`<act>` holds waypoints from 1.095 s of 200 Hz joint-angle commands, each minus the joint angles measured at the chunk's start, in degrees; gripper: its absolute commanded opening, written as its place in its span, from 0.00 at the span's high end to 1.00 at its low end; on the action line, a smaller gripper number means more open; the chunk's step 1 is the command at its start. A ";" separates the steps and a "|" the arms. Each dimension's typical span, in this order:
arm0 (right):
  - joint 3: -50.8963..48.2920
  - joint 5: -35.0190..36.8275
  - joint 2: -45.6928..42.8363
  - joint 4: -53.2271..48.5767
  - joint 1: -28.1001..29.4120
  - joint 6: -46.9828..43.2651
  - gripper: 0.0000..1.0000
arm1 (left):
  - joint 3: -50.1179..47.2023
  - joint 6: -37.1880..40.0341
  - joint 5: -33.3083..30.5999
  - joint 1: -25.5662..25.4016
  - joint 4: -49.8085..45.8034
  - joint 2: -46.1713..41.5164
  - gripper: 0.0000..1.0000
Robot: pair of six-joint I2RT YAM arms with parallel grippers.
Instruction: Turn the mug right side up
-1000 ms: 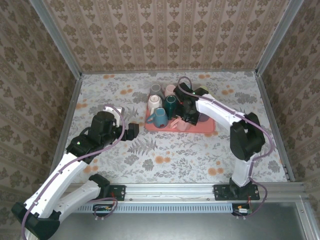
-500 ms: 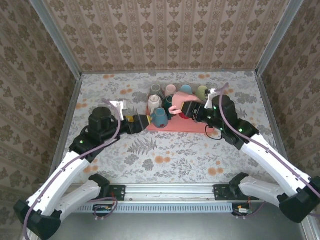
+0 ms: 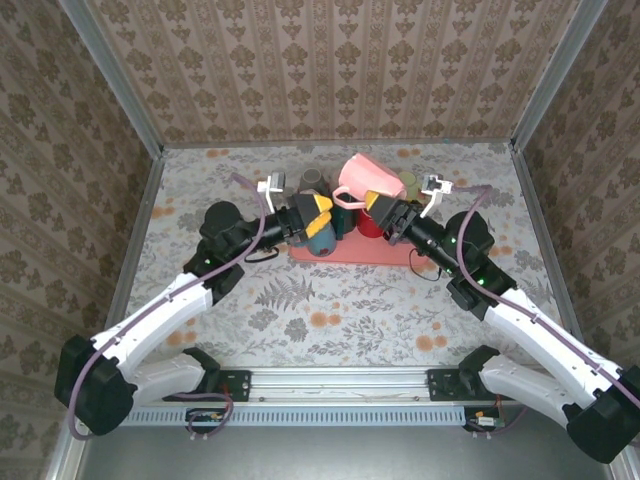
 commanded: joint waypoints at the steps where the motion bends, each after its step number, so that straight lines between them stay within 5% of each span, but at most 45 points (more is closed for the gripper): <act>1: 0.34 -3.45 -2.08 12.00 0.76 0.51 0.57 | 0.73 -2.75 1.83 -0.29 5.45 0.83 0.15; 50: 1.31 -6.89 -1.49 9.95 2.74 -3.40 0.57 | 3.08 -1.96 3.44 0.16 5.56 3.51 0.26; 136: -0.24 -10.35 -2.35 5.87 3.14 -6.45 0.56 | 1.56 -0.50 4.94 1.20 6.90 3.17 1.00; 151: 0.23 -10.44 -2.26 3.52 3.14 -7.12 0.42 | 0.51 0.29 4.44 2.26 6.90 1.52 1.00; 168: 2.03 -5.58 -2.49 -3.23 3.23 -5.58 0.03 | -0.30 2.88 3.79 3.90 4.62 -1.47 1.00; 192: 4.94 0.08 -3.12 -13.09 3.26 -7.54 0.00 | 3.02 22.16 0.77 4.83 -17.88 -9.16 1.00; 204: 3.95 0.89 -4.02 -13.50 3.23 -10.07 0.00 | 6.01 37.95 -10.57 2.11 -33.97 -13.88 1.00; 219: 2.18 2.57 -4.79 -13.96 3.23 -12.12 0.00 | 5.14 55.04 -27.88 -4.18 -41.63 -18.56 1.00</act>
